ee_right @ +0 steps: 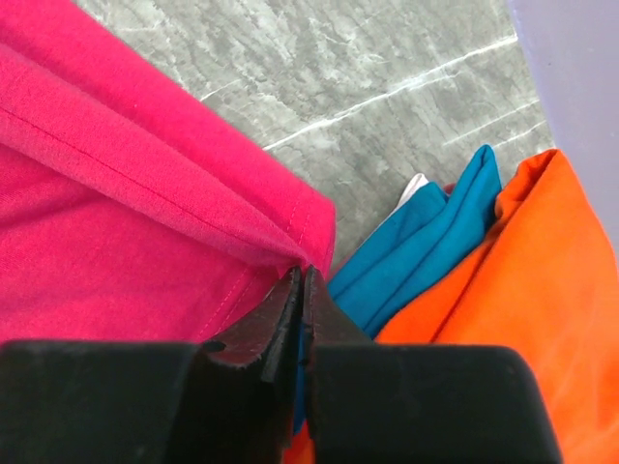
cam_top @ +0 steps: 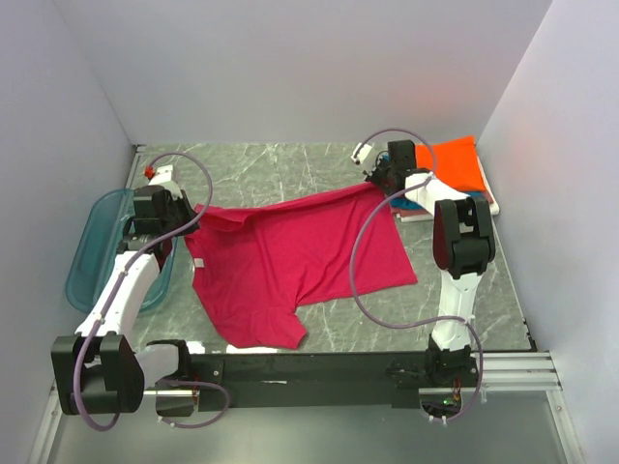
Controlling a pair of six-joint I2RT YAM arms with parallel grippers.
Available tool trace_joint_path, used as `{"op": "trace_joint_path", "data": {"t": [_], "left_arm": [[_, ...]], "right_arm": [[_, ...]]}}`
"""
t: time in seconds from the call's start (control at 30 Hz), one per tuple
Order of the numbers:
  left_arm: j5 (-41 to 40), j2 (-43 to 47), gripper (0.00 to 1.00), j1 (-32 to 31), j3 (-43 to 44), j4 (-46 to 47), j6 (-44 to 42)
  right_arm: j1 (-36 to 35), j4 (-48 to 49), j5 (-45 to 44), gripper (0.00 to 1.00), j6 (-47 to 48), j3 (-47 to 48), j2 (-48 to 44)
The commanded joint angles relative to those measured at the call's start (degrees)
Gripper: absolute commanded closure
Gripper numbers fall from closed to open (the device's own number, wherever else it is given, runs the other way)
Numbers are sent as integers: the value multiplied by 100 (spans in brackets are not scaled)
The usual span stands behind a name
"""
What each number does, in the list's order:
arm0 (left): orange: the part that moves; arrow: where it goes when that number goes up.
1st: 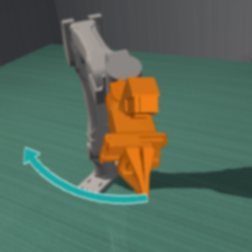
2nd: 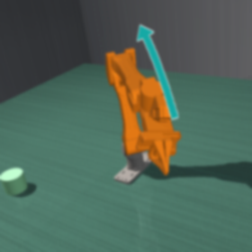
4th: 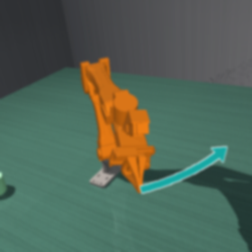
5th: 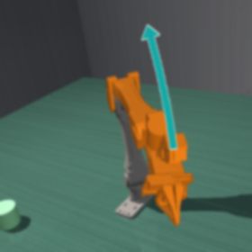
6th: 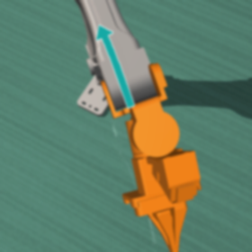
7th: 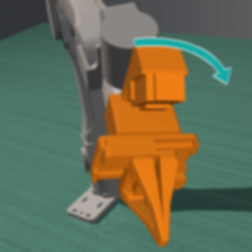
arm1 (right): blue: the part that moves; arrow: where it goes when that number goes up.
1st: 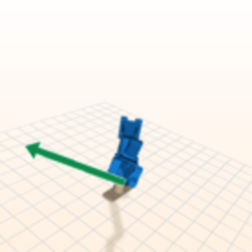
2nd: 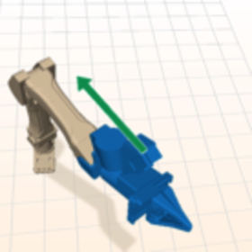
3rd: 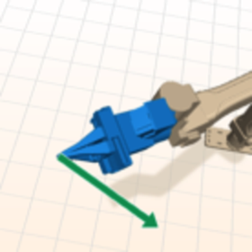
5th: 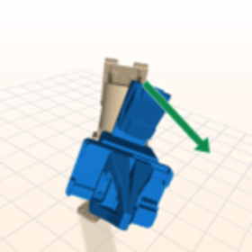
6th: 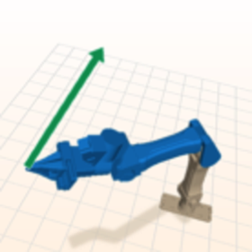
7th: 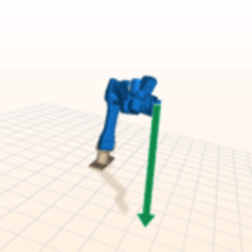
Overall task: Fold and stack the t-shirts
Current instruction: Fold the tshirt
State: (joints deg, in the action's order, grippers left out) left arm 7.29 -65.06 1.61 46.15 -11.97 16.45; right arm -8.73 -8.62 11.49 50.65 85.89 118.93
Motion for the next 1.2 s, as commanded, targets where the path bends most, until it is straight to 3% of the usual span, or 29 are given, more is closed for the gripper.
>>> {"op": "trace_joint_path", "data": {"t": [0.0, 0.23, 0.37, 0.63, 0.93, 1.17], "left_arm": [[53, 300, 99, -11, -36, 19, 95], [62, 494, 100, -20, -185, -34, 210], [62, 503, 99, -29, -308, -25, 289], [45, 564, 99, -64, -379, -191, 499], [-351, 626, 99, -125, -361, -552, 1123], [-421, 731, 99, -134, -431, -596, 1466]], "right_arm": [[73, 19, 38, 90, 50, -19, -397], [56, -87, 266, 48, 67, -142, -625], [56, -289, 451, 39, 138, -186, -810], [-146, -895, 1434, 38, 498, -529, -1355], [-1217, -2211, 2603, 38, 726, -740, -1663], [-1904, -2363, 2999, 38, 252, -696, -1672]]}}
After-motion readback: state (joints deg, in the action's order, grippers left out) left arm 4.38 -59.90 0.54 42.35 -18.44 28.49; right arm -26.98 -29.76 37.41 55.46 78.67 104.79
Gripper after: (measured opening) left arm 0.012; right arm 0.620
